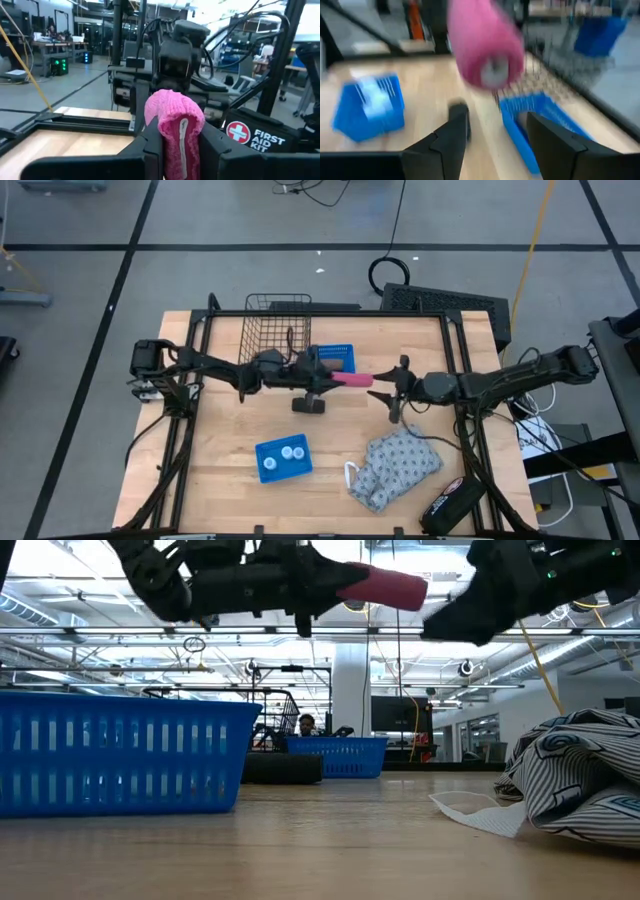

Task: Pick & Place Medicine items
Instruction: Put the pink bandage into the top blue basket

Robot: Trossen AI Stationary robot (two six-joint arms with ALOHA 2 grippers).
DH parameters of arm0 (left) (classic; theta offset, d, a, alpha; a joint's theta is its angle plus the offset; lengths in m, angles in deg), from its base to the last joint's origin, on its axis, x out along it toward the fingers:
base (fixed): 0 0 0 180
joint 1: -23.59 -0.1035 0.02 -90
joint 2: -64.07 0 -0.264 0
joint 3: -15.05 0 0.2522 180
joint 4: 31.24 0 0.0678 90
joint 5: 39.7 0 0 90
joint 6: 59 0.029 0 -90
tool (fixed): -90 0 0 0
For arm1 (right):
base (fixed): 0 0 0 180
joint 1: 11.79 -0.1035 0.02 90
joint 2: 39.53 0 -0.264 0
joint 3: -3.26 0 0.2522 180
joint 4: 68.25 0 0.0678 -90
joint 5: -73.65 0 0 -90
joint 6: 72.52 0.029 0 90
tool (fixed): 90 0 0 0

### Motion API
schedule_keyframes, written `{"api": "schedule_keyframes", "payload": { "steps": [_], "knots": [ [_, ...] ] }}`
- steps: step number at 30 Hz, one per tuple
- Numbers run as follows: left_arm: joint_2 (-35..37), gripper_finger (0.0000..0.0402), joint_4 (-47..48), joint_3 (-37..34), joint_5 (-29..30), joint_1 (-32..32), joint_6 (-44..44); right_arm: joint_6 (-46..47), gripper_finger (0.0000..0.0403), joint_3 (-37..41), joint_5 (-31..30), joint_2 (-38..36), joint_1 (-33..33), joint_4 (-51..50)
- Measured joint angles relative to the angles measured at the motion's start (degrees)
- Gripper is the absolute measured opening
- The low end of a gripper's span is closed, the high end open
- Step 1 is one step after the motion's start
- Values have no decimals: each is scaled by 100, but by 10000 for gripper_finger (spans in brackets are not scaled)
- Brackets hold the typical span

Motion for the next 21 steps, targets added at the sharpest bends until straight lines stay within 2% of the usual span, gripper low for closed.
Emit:
{"api": "schedule_keyframes", "payload": {
  "steps": [5,9,11,17,21],
  "knots": [
    [-11,65,-224,-87,-33,-2,-100,-324,199,629,79,142,2,2535],
    [-13,65,-201,-89,-35,11,-100,-326,199,1082,609,416,23,4124],
    [-13,65,-201,-89,-39,11,-100,-271,199,1152,729,543,65,4448],
    [-15,65,-295,-92,-297,37,-169,-165,199,1117,748,827,231,4436],
    [-15,65,-303,-89,-297,122,-135,-112,199,1091,1092,967,342,4563]
  ]
}}
